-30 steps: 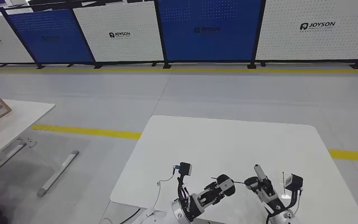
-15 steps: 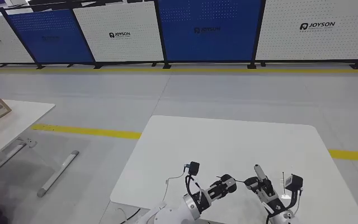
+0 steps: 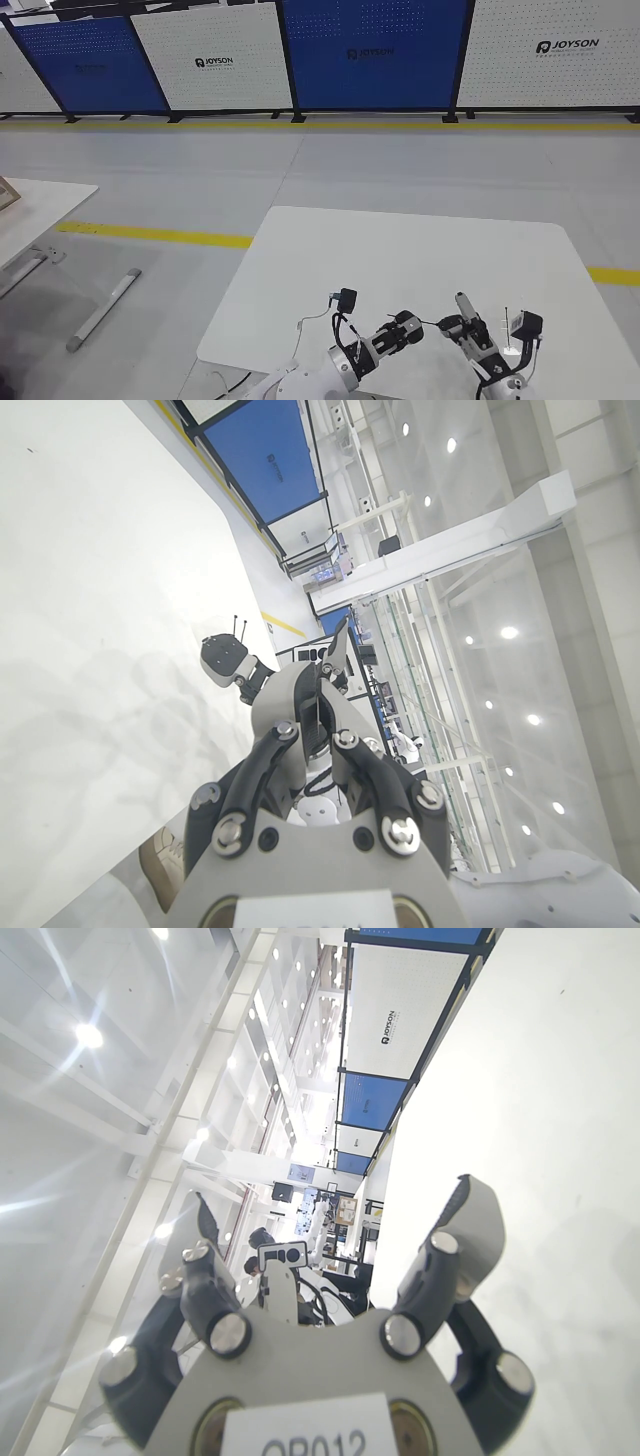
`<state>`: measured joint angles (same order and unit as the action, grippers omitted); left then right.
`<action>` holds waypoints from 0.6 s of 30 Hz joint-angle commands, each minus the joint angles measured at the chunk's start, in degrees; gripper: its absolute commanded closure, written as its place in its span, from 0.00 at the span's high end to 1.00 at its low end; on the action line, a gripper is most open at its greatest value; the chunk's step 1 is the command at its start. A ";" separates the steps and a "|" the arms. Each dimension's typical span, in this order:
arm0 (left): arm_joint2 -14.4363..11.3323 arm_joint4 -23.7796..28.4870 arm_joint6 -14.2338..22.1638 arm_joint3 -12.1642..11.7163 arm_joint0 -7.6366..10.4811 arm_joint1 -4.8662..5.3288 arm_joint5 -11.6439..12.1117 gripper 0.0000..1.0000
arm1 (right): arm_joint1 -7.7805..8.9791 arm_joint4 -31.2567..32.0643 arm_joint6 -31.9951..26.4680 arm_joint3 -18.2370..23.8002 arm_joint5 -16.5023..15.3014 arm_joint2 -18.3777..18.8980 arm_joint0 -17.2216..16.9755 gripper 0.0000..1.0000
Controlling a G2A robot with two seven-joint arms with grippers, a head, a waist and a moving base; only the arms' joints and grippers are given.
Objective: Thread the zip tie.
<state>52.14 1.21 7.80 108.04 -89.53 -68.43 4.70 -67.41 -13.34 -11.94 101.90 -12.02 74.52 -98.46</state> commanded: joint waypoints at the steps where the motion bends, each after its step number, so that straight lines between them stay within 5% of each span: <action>1: 0.00 0.00 0.00 0.00 0.00 0.00 0.00 0.00 | 0.06 -0.39 -0.28 0.09 0.32 0.86 -0.04 1.00; 12: 0.00 0.00 0.00 0.00 0.00 0.00 0.00 0.00 | 0.67 -2.39 -3.37 0.89 1.73 6.87 -1.46 1.00; 18: 0.00 0.00 0.00 0.00 0.00 0.00 0.00 0.00 | 0.69 -2.01 -3.23 1.17 2.01 7.13 -1.64 1.00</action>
<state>52.14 1.22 7.80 108.04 -89.53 -68.43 4.70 -66.72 -15.34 -15.16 103.08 -9.99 81.65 -100.11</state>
